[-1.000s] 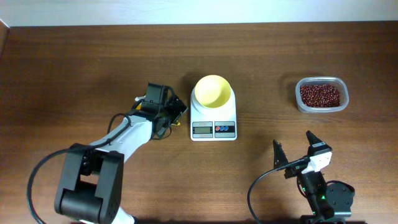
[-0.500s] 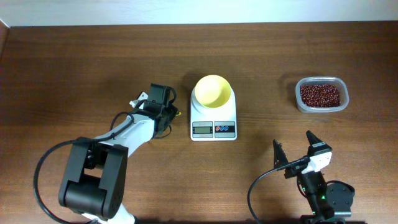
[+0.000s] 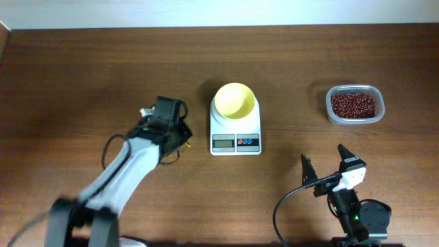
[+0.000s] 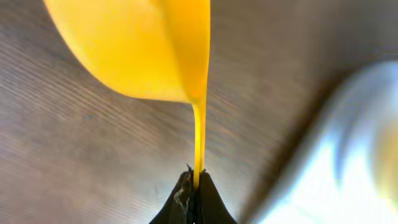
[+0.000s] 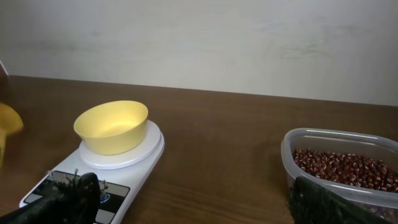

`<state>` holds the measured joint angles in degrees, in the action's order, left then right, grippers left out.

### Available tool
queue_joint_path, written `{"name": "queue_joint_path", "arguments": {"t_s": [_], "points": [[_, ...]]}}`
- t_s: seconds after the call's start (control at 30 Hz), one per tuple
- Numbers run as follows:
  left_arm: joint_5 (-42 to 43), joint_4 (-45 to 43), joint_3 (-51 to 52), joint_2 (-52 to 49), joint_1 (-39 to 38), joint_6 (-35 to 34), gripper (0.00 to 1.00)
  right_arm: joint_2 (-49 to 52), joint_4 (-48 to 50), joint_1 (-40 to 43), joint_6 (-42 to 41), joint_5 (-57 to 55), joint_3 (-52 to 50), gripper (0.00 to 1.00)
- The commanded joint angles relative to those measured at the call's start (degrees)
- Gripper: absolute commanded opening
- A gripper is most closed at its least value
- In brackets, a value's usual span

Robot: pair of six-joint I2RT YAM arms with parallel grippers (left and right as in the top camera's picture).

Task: Scoop item into bowl and weigh 50g on scale
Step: 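Raise the scoop above the scale toward the right gripper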

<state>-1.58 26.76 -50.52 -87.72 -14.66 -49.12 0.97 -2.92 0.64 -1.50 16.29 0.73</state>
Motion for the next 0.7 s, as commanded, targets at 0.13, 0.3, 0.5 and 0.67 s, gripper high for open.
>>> {"name": "queue_joint_path", "arguments": {"t_s": [0.13, 0.3, 0.5, 0.67], "points": [[19.74, 2.73, 0.13, 24.72, 0.17, 14.91, 0.00, -0.22, -0.07, -0.55, -0.22, -0.48, -0.42, 0.99], [39.43, -0.17, 0.13, 29.99, -0.20, 16.48, 0.00, -0.22, -0.07, -0.55, -0.22, -0.48, -0.42, 0.99], [45.94, -0.46, -1.68, 29.53, -4.79, 21.03, 0.00, -0.22, -0.07, -0.55, -0.22, -0.48, -0.42, 0.99], [45.46, 15.58, -16.13, 21.88, -7.98, 31.26, 0.00, -0.22, -0.07, -0.55, -0.22, -0.48, -0.42, 0.99]]}}
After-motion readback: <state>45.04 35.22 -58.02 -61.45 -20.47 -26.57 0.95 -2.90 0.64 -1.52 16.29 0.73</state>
